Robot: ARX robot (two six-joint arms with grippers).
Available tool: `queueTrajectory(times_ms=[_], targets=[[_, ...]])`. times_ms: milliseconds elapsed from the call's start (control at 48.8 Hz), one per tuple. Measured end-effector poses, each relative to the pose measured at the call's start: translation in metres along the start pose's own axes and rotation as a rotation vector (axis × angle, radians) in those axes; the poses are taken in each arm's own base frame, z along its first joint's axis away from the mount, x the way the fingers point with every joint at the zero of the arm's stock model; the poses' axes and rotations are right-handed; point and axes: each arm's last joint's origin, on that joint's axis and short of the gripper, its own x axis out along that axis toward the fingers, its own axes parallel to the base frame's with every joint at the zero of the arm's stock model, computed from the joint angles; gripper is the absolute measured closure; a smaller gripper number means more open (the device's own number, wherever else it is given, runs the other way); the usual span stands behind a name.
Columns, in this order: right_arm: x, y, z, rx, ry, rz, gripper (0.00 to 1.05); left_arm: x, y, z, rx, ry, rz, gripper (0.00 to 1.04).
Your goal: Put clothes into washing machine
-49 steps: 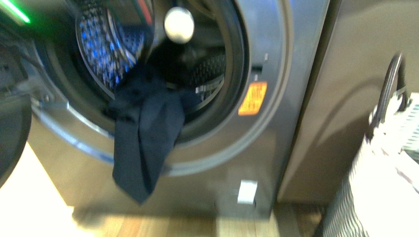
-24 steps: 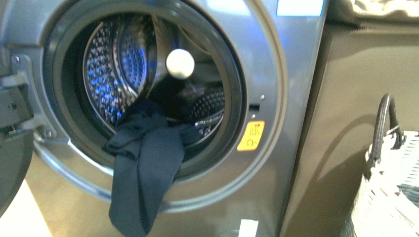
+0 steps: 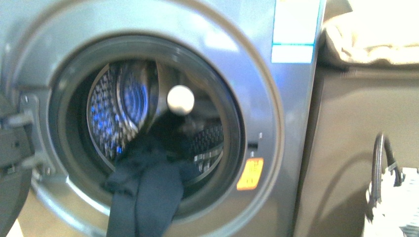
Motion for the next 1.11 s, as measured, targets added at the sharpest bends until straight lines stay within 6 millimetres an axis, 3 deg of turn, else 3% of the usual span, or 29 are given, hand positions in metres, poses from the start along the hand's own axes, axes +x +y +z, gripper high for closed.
queueTrajectory(times_ms=[185, 882, 1107], targets=[[0.000, 0.000, 0.000, 0.000, 0.000, 0.000, 1.02, -0.010, 0.010, -0.018, 0.000, 0.010, 0.014, 1.01], [0.000, 0.000, 0.000, 0.000, 0.000, 0.000, 1.02, -0.012, 0.010, -0.046, 0.000, -0.003, 0.010, 1.01], [0.000, 0.000, 0.000, 0.000, 0.000, 0.000, 1.02, -0.012, 0.010, -0.046, 0.000, -0.005, 0.011, 1.01]])
